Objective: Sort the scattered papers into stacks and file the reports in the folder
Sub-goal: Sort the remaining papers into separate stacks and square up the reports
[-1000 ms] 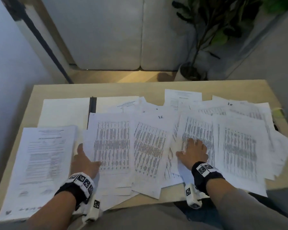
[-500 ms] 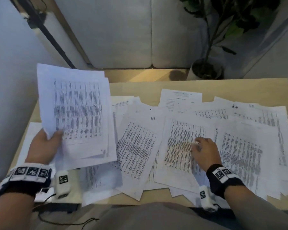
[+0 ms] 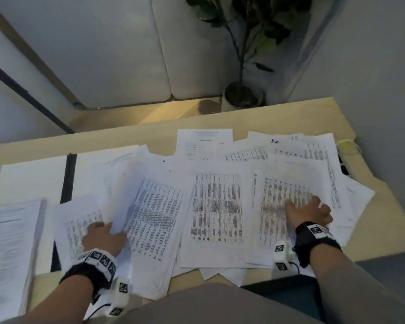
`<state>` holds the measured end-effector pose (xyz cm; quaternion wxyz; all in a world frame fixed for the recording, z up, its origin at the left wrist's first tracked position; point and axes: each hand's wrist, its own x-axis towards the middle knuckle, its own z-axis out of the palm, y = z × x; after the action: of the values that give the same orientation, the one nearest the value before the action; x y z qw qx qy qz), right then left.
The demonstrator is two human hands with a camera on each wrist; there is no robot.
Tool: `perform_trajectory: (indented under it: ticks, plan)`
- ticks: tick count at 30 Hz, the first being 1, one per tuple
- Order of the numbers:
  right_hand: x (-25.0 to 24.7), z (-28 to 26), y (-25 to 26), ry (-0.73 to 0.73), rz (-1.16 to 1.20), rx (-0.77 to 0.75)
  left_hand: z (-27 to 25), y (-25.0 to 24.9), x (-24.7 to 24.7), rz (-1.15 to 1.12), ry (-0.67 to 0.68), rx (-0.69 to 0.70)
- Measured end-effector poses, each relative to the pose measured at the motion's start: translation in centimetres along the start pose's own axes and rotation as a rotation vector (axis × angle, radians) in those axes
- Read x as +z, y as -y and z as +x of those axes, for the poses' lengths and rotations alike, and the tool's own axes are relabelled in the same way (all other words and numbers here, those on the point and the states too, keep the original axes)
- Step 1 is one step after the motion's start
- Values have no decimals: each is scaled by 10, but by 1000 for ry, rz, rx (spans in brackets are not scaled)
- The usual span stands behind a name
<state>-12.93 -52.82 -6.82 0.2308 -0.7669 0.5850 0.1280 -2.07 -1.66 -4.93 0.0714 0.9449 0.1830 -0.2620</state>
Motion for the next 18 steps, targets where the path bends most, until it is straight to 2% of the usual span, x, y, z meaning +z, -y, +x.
perform_trajectory:
  ticks: [6, 8, 11, 13, 15, 18]
  plan:
    - [-15, 28, -21, 46, -10, -63, -6, 2, -10, -323, 13, 23]
    - [-18, 34, -24, 42, -26, -44, -8, 5, -25, -430, 90, 26]
    - [-19, 46, -27, 53, 96, -29, 0, 12, -59, -409, 276, 66]
    - [-19, 51, -30, 74, 165, -19, 5, 13, -83, -500, 273, 87]
    - [-21, 53, -28, 60, 102, -31, 9, 10, -105, -645, 266, 152]
    - [-25, 52, -23, 49, -9, -26, -3, -14, -123, -860, 343, 275]
